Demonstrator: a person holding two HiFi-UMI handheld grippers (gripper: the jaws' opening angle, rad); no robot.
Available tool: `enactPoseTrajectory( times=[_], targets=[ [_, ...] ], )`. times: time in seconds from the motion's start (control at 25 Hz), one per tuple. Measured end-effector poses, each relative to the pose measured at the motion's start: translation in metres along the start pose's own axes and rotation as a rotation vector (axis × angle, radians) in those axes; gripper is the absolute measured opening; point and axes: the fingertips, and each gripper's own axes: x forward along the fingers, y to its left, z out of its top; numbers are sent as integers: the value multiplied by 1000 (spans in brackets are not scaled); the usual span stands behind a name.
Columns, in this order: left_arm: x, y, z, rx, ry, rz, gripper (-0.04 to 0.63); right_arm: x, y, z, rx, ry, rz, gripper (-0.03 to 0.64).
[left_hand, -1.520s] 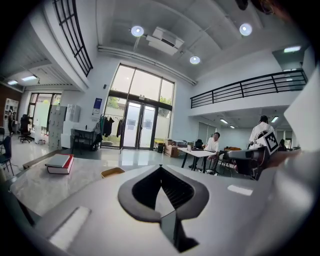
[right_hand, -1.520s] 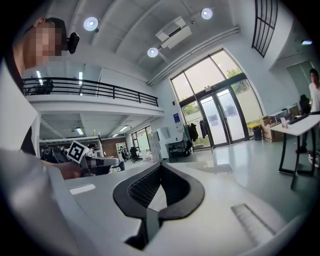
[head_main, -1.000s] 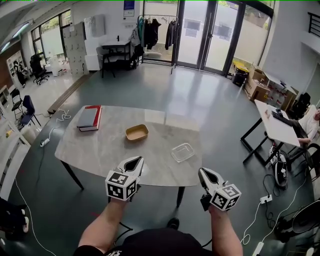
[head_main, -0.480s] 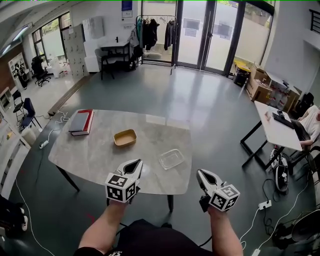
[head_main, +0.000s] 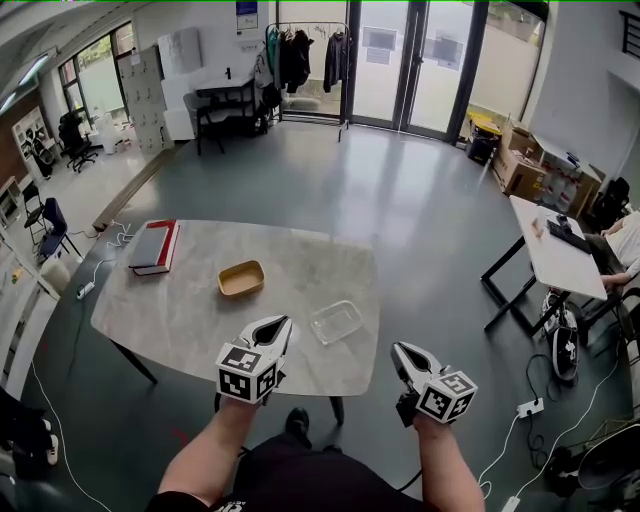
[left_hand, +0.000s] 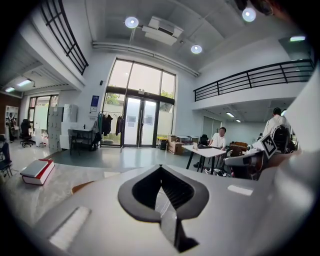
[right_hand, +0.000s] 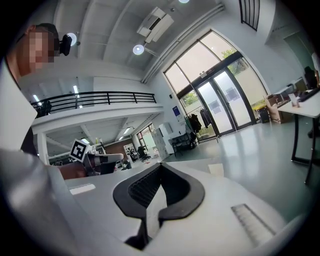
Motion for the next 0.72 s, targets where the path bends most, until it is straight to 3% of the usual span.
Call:
enactPoseTrajectory(
  times=[0.72],
  targets=[
    [86,44,5,-21,20,-137,3,100,-18,25,-27,45,-43,14]
  ],
)
